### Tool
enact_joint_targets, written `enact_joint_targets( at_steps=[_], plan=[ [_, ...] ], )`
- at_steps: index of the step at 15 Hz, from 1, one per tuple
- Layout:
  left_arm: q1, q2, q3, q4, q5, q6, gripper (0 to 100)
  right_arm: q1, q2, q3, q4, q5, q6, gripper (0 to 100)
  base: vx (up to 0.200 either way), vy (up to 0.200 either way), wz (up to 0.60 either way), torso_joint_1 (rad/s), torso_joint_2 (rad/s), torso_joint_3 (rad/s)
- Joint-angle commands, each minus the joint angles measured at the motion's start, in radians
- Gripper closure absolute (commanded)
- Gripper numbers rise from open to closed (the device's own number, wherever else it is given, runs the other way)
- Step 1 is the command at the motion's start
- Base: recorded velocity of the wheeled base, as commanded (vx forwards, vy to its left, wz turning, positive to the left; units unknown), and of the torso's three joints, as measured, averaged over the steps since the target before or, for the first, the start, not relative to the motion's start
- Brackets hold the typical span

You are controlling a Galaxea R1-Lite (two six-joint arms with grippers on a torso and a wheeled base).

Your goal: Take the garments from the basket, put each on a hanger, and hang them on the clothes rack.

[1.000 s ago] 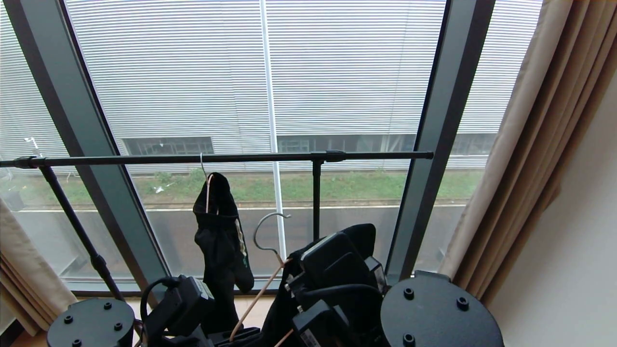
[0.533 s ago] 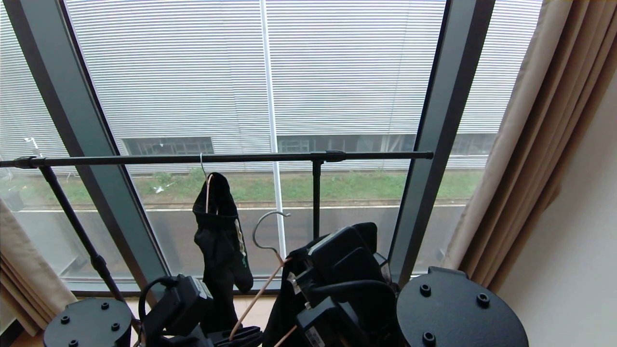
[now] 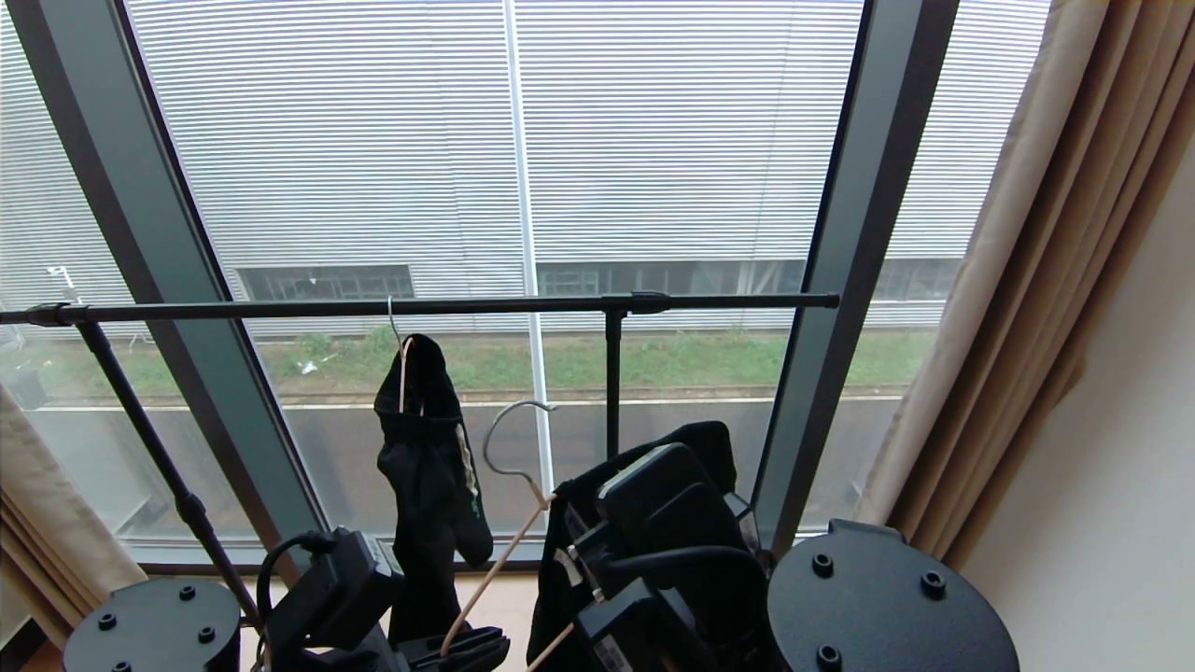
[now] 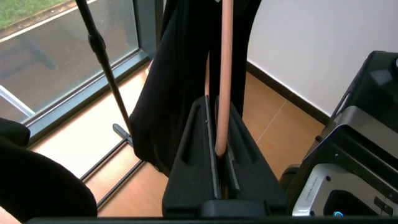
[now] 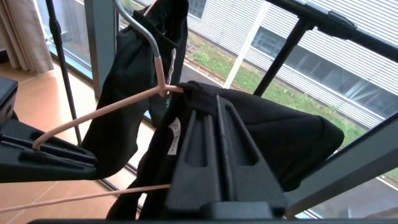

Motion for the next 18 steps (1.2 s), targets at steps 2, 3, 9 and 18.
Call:
enact_joint_targets(
  at_steps=[2,3,9,18],
  plan=[
    [0.0,-0.02,0.0,0.0,0.0,0.0,100,-0.012,-0.006,0.017,0.002,0.0,-0.002,0,0.0,0.0,0.0,0.0,0.0,0.0],
    [0.0,-0.027,0.0,0.0,0.0,0.0,100,-0.028,-0.015,0.027,0.005,0.001,-0.007,0,0.0,0.0,0.0,0.0,0.0,0.0],
    [0.002,-0.027,0.0,0.003,0.0,-0.002,100,-0.084,-0.13,0.129,0.012,0.149,-0.105,0,0.0,0.0,0.0,0.0,0.0,0.0],
    [0.134,-0.037,0.0,0.005,-0.158,0.0,100,-0.172,-0.238,0.211,0.095,0.402,-0.15,0,0.0,0.0,0.0,0.0,0.0,0.0]
  ],
)
